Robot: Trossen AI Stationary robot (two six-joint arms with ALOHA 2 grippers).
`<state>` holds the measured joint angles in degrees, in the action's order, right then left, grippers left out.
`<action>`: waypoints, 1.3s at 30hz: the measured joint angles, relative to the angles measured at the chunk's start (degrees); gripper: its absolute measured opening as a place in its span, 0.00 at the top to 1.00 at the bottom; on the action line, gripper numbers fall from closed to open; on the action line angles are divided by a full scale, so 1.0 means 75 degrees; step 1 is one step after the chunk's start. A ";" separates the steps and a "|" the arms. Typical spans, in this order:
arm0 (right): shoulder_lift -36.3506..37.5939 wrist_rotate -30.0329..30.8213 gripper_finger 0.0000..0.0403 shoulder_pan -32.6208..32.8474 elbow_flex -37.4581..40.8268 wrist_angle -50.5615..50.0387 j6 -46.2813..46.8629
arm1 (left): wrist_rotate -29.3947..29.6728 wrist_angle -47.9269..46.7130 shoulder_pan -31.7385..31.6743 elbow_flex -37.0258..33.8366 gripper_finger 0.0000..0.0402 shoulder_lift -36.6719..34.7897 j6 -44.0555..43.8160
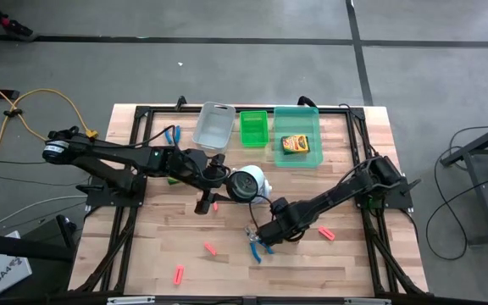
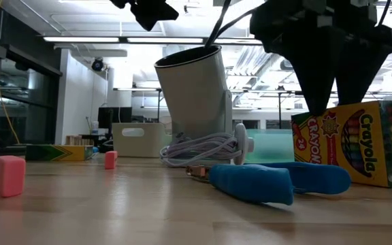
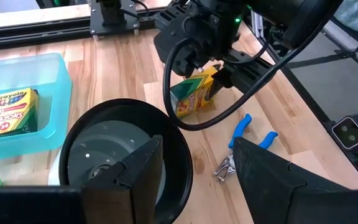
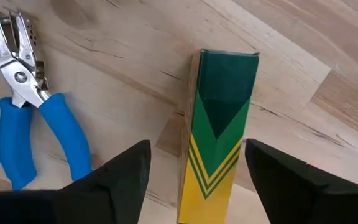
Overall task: Pick & Place School Supplies
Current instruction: Put the yellow crayon box into the blue bin
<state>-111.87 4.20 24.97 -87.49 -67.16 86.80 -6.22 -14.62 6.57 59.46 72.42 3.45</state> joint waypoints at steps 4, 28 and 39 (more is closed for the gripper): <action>0.0000 0.0083 0.38 -0.0003 0.0002 -0.0002 0.0056 | 0.0000 -0.0002 0.0000 0.0000 0.52 0.0000 0.0002; 0.0000 0.0015 0.61 -0.0032 0.0302 0.0166 0.0252 | 0.0000 -0.0002 0.0000 0.0000 0.52 0.0000 0.0007; 0.0000 -0.0008 0.76 -0.0032 0.0302 0.0192 0.0186 | 0.0000 -0.0002 0.0000 0.0000 0.52 0.0000 0.0007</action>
<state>-111.87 4.14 24.73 -85.23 -65.71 88.20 -6.22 -14.63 6.57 59.46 72.42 3.51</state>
